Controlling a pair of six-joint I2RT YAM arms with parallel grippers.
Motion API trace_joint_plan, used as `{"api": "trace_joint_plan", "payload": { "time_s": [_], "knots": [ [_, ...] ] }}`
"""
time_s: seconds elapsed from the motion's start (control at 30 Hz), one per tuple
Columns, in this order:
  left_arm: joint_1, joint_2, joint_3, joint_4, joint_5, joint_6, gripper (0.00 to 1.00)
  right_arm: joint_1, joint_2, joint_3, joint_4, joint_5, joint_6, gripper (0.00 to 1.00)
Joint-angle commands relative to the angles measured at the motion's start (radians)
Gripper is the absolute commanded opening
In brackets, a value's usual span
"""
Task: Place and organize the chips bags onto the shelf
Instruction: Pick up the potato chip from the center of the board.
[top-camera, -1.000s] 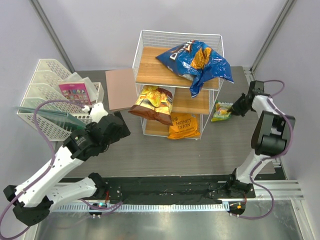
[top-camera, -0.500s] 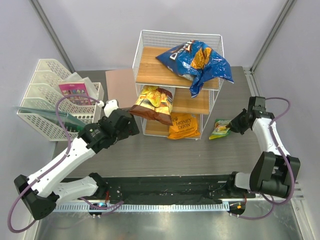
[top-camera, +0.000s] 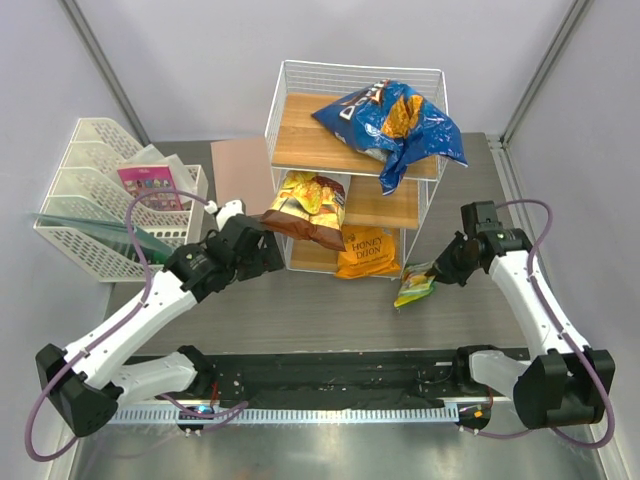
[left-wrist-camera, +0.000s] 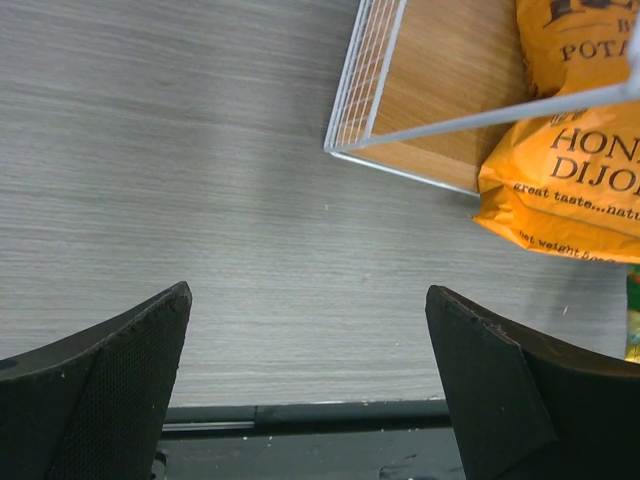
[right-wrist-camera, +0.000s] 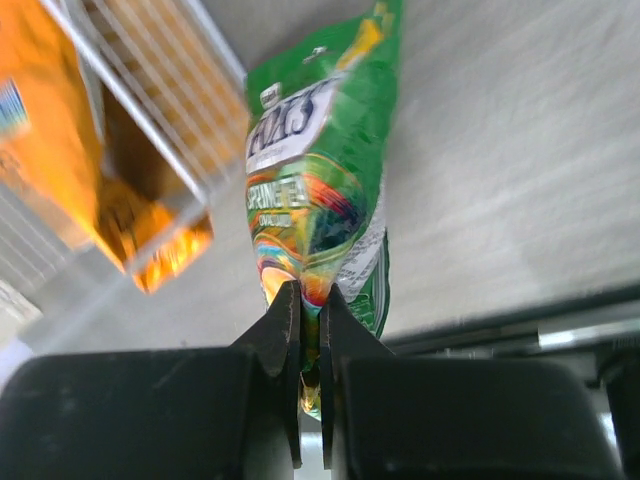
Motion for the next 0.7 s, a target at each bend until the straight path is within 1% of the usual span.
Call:
{"api": "trace_joint_plan", "payload": {
  "time_s": [0.0, 0.13, 0.17, 0.23, 0.3, 0.47, 0.57, 0.63, 0.67],
  "knots": [
    [0.011, -0.028, -0.020, 0.048, 0.068, -0.002, 0.99, 0.077, -0.043, 0.080, -0.165, -0.036, 0.079, 0.01],
    [0.022, -0.057, -0.064, 0.097, 0.178, -0.045, 0.99, 0.097, -0.072, 0.092, -0.228, -0.114, 0.093, 0.01],
    [0.022, -0.062, -0.074, 0.099, 0.182, -0.051, 0.98, 0.097, -0.079, 0.087, -0.242, -0.134, 0.091, 0.01],
    [0.022, -0.074, -0.091, 0.093, 0.172, -0.059, 0.98, 0.099, -0.076, 0.083, -0.262, -0.221, 0.073, 0.01],
    [0.023, -0.085, -0.095, 0.088, 0.159, -0.046, 0.98, 0.115, -0.065, 0.101, -0.308, -0.269, 0.028, 0.01],
    [0.040, -0.085, -0.101, 0.086, 0.183, -0.026, 0.99, 0.154, -0.034, 0.221, -0.397, -0.321, -0.010, 0.01],
    [0.040, -0.079, -0.120, 0.128, 0.260, -0.034, 0.99, 0.197, -0.051, 0.226, -0.375, -0.366, 0.019, 0.01],
    [0.040, -0.069, -0.140, 0.178, 0.345, -0.058, 0.99, 0.229, -0.059, 0.210, -0.371, -0.382, 0.053, 0.01],
    [0.042, -0.065, -0.147, 0.198, 0.367, -0.069, 0.97, 0.243, -0.072, 0.186, -0.363, -0.378, 0.066, 0.01]
  ]
}}
